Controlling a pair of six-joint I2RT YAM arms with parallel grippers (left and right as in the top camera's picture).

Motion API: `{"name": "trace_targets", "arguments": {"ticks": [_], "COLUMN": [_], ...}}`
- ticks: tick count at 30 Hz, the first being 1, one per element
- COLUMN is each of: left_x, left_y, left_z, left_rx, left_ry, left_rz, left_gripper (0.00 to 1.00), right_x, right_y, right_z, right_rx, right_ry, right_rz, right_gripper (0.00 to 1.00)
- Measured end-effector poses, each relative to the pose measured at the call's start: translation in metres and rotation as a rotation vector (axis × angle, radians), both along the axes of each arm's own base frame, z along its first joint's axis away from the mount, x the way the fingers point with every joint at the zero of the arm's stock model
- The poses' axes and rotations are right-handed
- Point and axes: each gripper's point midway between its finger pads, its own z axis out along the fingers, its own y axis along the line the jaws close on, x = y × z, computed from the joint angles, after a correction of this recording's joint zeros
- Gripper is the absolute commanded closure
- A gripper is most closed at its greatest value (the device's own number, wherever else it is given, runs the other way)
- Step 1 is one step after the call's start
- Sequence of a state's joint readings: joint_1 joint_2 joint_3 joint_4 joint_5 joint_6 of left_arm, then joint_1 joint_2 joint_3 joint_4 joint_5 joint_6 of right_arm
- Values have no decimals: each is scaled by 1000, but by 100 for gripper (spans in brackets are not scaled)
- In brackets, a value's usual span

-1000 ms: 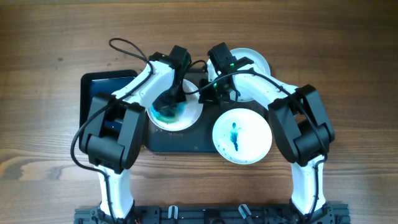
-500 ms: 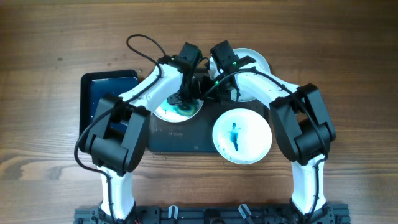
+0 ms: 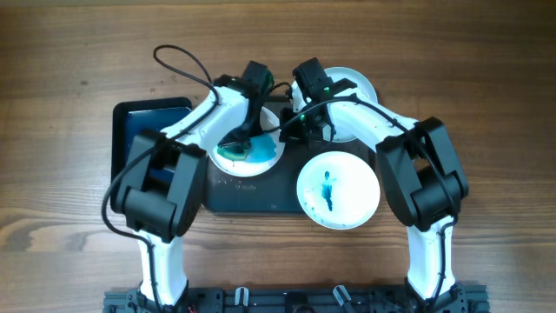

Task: Clean dirty plates on tray and stack at the side
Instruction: 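Scrub the held plate with the sponge in the left gripper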

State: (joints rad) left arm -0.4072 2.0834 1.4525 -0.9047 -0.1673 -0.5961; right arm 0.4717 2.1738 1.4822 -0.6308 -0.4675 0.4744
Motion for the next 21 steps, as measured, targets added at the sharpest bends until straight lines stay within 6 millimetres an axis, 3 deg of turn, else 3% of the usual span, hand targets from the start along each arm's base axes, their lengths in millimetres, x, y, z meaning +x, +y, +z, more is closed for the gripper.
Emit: {"name": "trace_targets", "arguments": {"ticks": [3, 5, 8, 11, 15, 17, 21], "left_x": [-2, 0, 8, 20, 32, 26, 10], "left_y": [-50, -75, -87, -79, -48, -18, 17], "left_z": [3, 7, 9, 7, 4, 4, 4], "left_rx": [-310, -430, -471, -402, -212, -85, 22], "left_ry": [50, 34, -5, -53, -114, -103, -38], "left_rz": [-179, -256, -299, -281, -109, 21, 123], "left_gripper": [96, 96, 96, 96, 96, 96, 96], "right_x": [0, 0, 1, 3, 4, 2, -1], "right_y": [0, 0, -2, -3, -2, 1, 5], "right_z": [0, 0, 0, 0, 1, 1, 1], "right_rx": [0, 0, -1, 1, 5, 6, 7], "right_ry": [0, 1, 2, -2, -8, -9, -9], "right_rz": [0, 0, -6, -12, -12, -2, 15], "right_gripper": [96, 96, 96, 96, 96, 96, 96]}}
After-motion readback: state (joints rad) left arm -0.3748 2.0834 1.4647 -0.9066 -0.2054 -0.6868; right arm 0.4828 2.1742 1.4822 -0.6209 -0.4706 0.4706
